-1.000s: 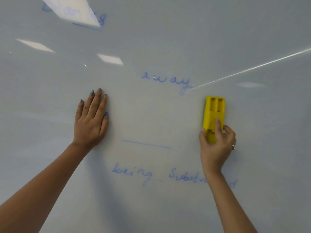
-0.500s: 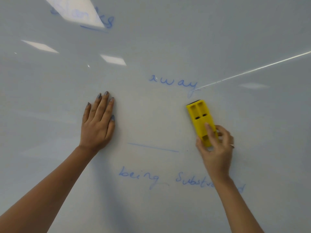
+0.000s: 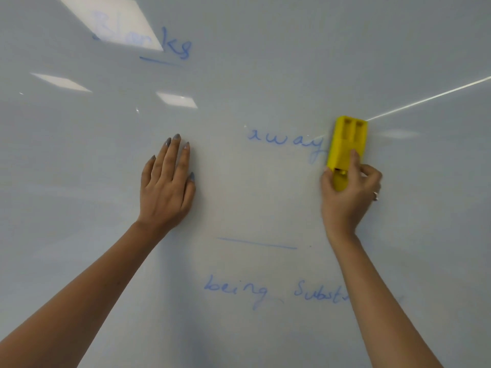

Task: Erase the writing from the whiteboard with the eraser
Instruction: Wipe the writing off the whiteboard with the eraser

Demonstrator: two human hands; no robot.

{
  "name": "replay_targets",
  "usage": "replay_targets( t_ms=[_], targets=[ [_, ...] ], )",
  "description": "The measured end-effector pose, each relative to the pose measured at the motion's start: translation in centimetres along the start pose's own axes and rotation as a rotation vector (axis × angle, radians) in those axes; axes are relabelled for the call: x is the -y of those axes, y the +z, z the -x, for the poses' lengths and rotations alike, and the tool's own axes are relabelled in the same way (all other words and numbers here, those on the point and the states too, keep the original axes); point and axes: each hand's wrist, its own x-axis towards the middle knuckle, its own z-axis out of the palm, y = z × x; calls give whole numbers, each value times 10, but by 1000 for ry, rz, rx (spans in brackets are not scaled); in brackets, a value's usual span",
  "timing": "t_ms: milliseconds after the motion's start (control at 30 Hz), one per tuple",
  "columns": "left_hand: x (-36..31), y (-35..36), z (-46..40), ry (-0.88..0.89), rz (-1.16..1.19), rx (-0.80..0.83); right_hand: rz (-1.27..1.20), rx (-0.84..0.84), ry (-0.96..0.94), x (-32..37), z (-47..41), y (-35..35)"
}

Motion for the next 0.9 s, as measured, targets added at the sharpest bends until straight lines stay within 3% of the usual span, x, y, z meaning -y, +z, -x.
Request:
replay_targets(
  t_ms=[167, 267, 367, 533, 600, 700, 900],
  targets=[
    [4, 7, 2, 10, -24, 0, -2, 271, -497, 42, 31, 18],
    [6, 9, 2, 26, -25, -17, -13, 386, -649, 42, 35, 15],
    [8, 11, 3, 31, -20, -25, 24, 280, -554, 25, 21, 8],
    [8, 11, 3, 34, -7, -42, 24, -44, 125, -5, -15, -3],
    [7, 11, 3, 33, -4, -44, 24, -77, 240, -2, -19, -1],
    [7, 11, 3, 32, -6, -42, -17, -45, 159, 24, -10, 12],
    [8, 10, 3, 36, 6, -38, -47, 238, -365, 69, 41, 32]
  ],
)
